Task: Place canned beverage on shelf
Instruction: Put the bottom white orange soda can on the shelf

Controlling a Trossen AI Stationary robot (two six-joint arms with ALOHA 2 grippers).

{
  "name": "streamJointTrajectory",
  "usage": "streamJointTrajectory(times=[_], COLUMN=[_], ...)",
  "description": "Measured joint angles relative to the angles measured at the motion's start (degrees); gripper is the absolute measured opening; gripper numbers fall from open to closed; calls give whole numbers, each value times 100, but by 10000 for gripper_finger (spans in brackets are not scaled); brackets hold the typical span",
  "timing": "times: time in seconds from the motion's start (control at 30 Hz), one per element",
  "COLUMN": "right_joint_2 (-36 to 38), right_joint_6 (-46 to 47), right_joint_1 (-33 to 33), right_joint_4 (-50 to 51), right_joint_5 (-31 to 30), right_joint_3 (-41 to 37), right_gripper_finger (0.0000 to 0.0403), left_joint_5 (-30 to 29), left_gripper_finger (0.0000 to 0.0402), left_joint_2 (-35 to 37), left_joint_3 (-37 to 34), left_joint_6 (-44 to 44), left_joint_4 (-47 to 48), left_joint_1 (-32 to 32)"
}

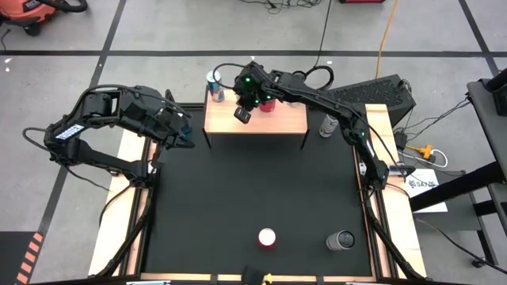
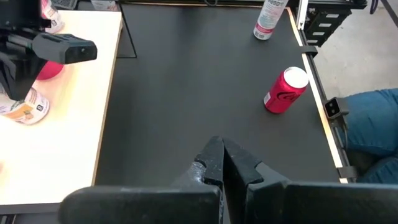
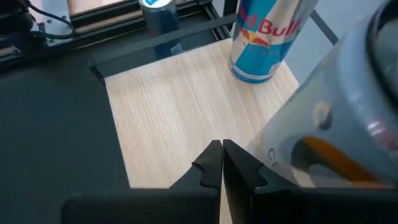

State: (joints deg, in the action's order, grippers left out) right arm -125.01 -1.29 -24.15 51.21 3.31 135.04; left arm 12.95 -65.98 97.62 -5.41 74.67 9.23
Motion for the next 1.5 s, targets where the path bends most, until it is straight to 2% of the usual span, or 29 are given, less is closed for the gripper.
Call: streamJointTrajectory(times=[0.2, 0.43, 1.1, 1.5], right_joint_2=[89, 89, 127, 710], right_joint_6=[108, 108, 137, 218], right_joint_1=[37, 179, 10, 171], right_joint_4=[53, 138, -243, 567], right_joint_5=[2, -1, -26, -26], right_joint_3=[-2, -4, -4, -7], right_gripper_finger=[0, 0, 0, 0], left_joint_5=[-23, -312, -332, -332], left_gripper_finger=[0, 0, 0, 0], left_joint_2=[0, 0, 0, -1], left_joint_3=[0, 0, 0, 0], left_joint_6=[-137, -134, -109, -131], left_joint_4=[1, 90, 146, 155], left_joint_1=[0, 0, 0, 0])
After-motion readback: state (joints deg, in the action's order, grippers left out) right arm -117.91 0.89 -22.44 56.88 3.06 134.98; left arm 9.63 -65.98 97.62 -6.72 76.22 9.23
